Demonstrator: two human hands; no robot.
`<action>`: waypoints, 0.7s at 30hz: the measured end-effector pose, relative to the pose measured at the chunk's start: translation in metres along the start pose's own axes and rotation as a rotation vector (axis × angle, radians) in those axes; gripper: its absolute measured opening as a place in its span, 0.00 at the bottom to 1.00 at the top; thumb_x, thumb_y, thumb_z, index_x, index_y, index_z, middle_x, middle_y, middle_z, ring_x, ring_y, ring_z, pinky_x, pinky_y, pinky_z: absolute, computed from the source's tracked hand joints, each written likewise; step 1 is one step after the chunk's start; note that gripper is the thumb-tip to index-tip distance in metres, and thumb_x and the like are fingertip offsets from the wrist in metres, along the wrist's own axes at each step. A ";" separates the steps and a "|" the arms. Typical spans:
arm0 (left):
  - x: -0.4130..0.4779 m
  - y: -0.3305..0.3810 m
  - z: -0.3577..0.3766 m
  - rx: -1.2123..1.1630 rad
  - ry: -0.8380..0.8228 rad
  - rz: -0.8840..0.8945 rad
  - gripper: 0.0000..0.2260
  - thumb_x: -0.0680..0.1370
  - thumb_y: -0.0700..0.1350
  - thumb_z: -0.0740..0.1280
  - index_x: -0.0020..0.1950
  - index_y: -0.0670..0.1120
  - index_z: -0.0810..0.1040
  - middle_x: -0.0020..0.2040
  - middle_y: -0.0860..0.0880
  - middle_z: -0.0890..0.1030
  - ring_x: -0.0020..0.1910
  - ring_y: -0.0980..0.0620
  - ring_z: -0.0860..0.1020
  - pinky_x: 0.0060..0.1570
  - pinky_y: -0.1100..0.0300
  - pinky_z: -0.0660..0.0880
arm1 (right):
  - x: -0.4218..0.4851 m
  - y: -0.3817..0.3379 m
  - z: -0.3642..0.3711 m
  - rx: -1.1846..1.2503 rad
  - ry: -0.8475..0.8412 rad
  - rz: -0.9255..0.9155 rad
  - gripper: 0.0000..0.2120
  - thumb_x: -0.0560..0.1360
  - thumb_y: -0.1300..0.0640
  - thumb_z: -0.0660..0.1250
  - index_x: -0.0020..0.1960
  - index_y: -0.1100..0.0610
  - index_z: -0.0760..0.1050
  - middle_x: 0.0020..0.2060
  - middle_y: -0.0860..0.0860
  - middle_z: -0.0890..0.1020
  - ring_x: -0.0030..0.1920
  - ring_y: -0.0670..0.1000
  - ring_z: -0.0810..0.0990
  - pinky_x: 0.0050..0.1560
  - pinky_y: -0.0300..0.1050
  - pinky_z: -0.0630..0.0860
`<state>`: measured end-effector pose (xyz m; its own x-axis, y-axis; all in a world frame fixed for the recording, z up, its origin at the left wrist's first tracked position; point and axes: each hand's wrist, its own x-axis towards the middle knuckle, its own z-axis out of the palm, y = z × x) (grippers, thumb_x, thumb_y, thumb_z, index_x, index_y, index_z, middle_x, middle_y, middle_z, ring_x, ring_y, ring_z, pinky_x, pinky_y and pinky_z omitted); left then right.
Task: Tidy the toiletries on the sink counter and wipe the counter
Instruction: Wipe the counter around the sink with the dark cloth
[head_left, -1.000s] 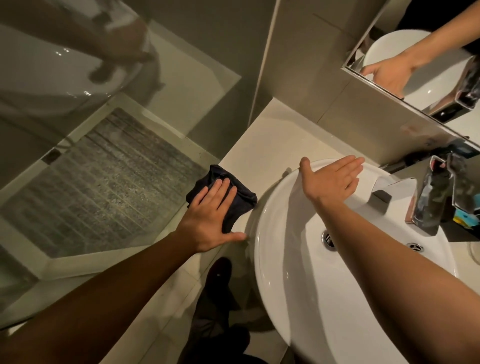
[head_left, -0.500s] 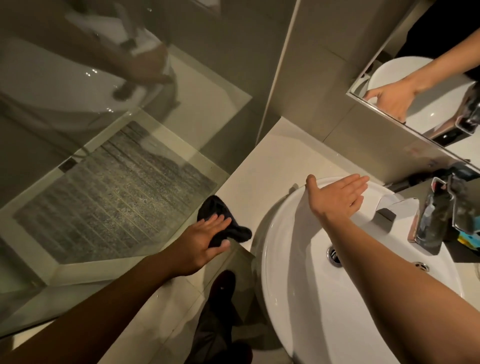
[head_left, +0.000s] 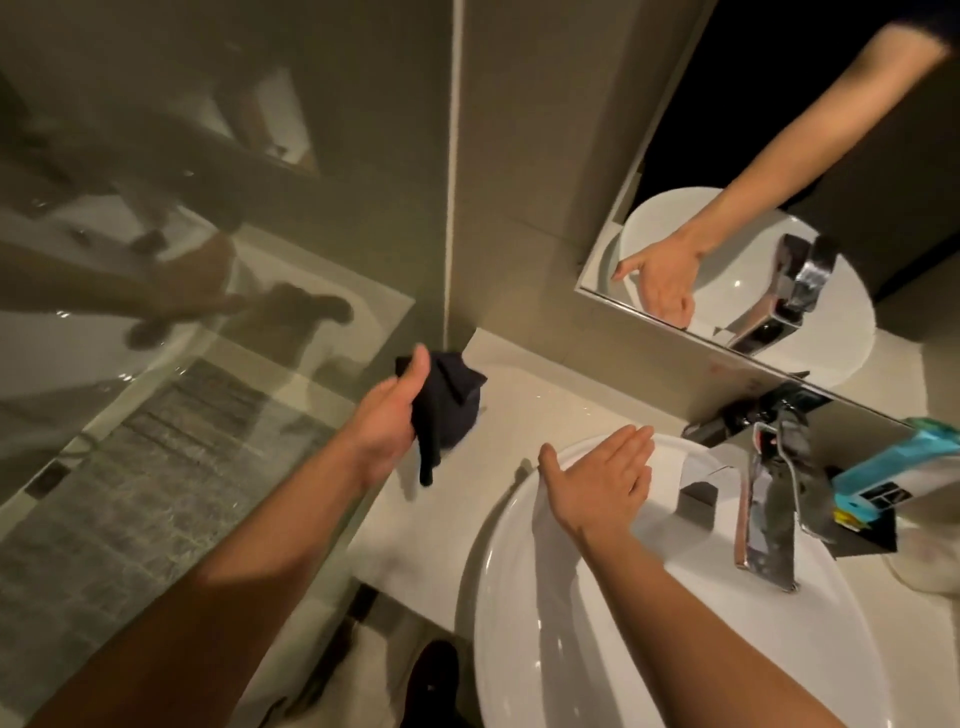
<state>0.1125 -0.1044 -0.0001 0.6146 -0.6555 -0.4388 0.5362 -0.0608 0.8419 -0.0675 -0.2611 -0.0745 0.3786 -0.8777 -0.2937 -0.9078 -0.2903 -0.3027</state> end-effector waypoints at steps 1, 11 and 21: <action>0.022 0.013 0.015 0.124 -0.040 0.034 0.31 0.74 0.70 0.67 0.60 0.44 0.82 0.59 0.42 0.85 0.58 0.46 0.83 0.64 0.49 0.75 | 0.001 -0.001 0.000 0.006 0.011 -0.002 0.55 0.74 0.28 0.53 0.80 0.65 0.33 0.81 0.62 0.35 0.81 0.59 0.35 0.80 0.57 0.39; 0.169 -0.094 0.088 1.932 -0.505 0.519 0.42 0.75 0.76 0.44 0.84 0.56 0.42 0.85 0.48 0.49 0.80 0.41 0.56 0.79 0.42 0.46 | 0.019 0.005 0.011 0.016 0.182 -0.021 0.56 0.71 0.25 0.48 0.81 0.64 0.35 0.81 0.60 0.35 0.81 0.56 0.35 0.79 0.54 0.36; 0.180 -0.127 0.089 1.770 -0.378 0.585 0.33 0.78 0.74 0.42 0.81 0.64 0.53 0.83 0.53 0.59 0.77 0.44 0.64 0.77 0.43 0.47 | 0.019 0.013 0.018 0.003 0.148 0.007 0.55 0.71 0.27 0.49 0.81 0.63 0.33 0.81 0.59 0.33 0.80 0.55 0.31 0.78 0.53 0.33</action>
<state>0.1034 -0.2817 -0.1577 0.2020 -0.9688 -0.1438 -0.9378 -0.2336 0.2566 -0.0684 -0.2749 -0.1000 0.3413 -0.9265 -0.1586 -0.9097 -0.2831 -0.3038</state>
